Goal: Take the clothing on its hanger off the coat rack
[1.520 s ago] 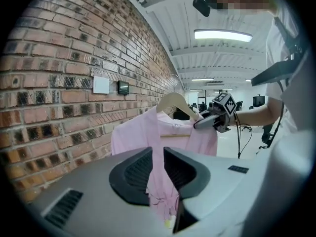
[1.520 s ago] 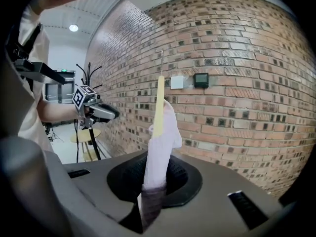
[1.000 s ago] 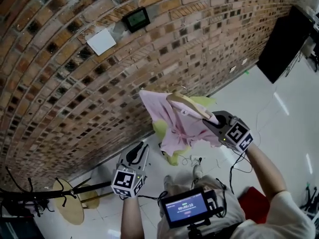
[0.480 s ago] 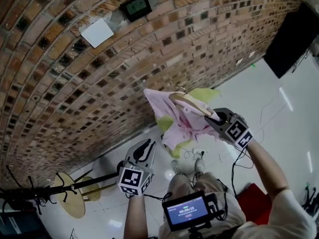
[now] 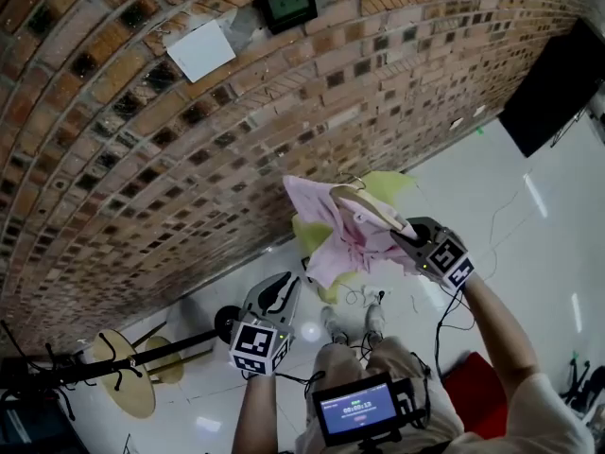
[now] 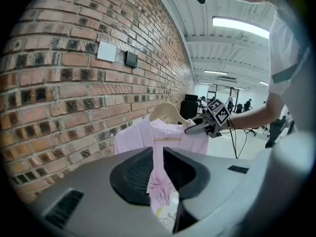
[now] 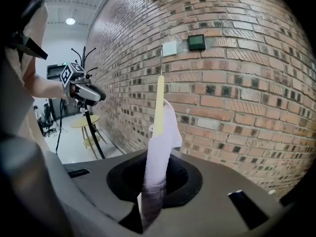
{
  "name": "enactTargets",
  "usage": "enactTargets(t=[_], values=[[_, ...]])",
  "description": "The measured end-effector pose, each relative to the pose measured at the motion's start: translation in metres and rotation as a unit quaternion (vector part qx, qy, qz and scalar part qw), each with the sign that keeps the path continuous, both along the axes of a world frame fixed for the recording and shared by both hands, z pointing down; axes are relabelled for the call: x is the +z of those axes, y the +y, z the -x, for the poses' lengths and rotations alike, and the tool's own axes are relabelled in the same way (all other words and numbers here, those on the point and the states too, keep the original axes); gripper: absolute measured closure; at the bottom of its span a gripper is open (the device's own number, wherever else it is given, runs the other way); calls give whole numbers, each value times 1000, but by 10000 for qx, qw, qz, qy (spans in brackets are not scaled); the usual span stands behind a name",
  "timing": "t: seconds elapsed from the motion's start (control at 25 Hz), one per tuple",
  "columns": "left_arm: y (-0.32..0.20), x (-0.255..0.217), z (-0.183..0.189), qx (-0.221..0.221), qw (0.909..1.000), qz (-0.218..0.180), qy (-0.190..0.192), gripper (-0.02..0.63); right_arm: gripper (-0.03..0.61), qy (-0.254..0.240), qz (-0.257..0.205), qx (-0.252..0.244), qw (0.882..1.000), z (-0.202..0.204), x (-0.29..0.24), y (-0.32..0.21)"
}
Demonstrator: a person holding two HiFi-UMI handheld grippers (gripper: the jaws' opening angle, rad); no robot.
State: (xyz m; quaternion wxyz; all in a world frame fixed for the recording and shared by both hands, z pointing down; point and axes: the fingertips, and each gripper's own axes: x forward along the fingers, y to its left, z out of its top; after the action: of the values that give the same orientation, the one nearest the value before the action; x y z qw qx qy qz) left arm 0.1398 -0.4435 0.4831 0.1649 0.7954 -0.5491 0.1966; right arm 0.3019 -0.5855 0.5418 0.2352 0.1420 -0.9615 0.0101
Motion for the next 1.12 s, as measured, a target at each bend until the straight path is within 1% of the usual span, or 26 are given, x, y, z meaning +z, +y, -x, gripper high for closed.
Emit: enactTargets(t=[0.16,0.28,0.4,0.48,0.56,0.68,0.76,0.96,1.12], values=[[-10,25,19,-42,9999,134,59,546,545,191,213,-116,9995,16,34,-5],[-21,47,30,-71,9997,216,99,549,545,301,341,-365,9983,31,62,-7],[-27,75,38,-107,9993,341,135,550,545,239,508,-763,9955,46,90,-1],[-32,96,42,-137,9986,476,172,549,545,108,728,-942,9928,54,107,2],[-39,117,45,-167,9978,614,200,551,545,44,965,-999,9903,58,125,1],[-55,150,51,-202,9964,789,236,551,545,140,1145,-1039,9879,63,155,-7],[-68,172,55,-209,9956,878,252,551,545,113,1222,-1049,9869,70,174,-15],[-103,224,56,-136,9940,1051,283,551,545,153,1527,-1064,9824,77,229,-26],[-119,270,58,-70,9923,1200,280,551,545,168,1840,-1001,9777,86,283,-32]])
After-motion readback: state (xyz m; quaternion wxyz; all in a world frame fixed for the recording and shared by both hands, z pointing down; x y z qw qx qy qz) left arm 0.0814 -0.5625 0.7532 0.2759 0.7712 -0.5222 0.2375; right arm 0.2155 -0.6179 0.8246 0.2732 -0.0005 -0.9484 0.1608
